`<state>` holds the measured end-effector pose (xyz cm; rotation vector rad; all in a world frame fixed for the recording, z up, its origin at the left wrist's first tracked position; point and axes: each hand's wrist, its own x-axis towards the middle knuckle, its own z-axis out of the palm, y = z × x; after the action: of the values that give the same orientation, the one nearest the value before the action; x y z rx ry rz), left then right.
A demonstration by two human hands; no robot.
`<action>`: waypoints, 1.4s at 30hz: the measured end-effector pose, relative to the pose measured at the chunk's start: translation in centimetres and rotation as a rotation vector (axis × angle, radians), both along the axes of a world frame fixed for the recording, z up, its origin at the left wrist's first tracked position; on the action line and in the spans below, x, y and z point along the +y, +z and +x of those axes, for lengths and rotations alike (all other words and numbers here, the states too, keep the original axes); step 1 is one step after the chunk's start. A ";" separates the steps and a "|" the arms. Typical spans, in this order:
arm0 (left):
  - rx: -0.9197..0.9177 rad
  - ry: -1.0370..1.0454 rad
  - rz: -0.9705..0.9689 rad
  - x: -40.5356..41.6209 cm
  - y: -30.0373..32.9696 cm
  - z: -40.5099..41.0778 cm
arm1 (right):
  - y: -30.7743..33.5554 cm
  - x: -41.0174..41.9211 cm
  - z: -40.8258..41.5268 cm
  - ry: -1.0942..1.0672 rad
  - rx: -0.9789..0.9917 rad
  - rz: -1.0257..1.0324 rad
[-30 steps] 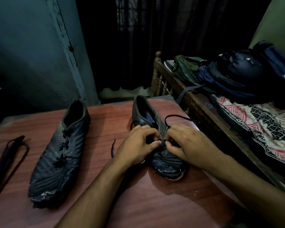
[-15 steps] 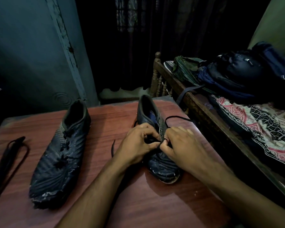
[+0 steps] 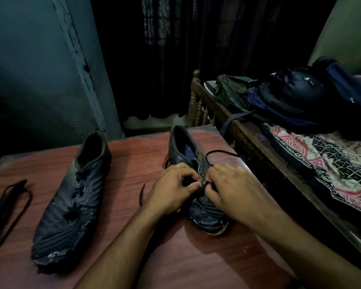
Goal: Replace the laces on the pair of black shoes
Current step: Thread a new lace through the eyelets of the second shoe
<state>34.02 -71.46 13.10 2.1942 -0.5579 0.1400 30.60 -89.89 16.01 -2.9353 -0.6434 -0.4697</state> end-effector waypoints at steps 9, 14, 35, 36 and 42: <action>-0.010 0.007 0.013 -0.2 0.2 0.0 | -0.3 1.5 -0.3 -0.216 0.103 0.220; 0.035 0.034 -0.018 0.0 0.7 -0.5 | -0.9 0.6 -0.6 -0.145 0.151 0.391; -0.173 0.030 -0.057 1.4 1.5 -0.5 | -3.3 -0.6 -2.2 0.060 -0.008 0.662; -0.235 0.062 -0.032 1.4 1.5 -0.4 | -3.3 -0.7 -2.2 0.073 -0.014 0.647; -0.295 0.161 0.031 2.1 1.0 0.4 | -0.3 -1.8 -0.2 0.209 0.081 0.079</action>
<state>34.40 -69.40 14.15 2.2623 -0.5457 0.5513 30.39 -91.71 15.72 -2.7570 -0.8871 -0.3441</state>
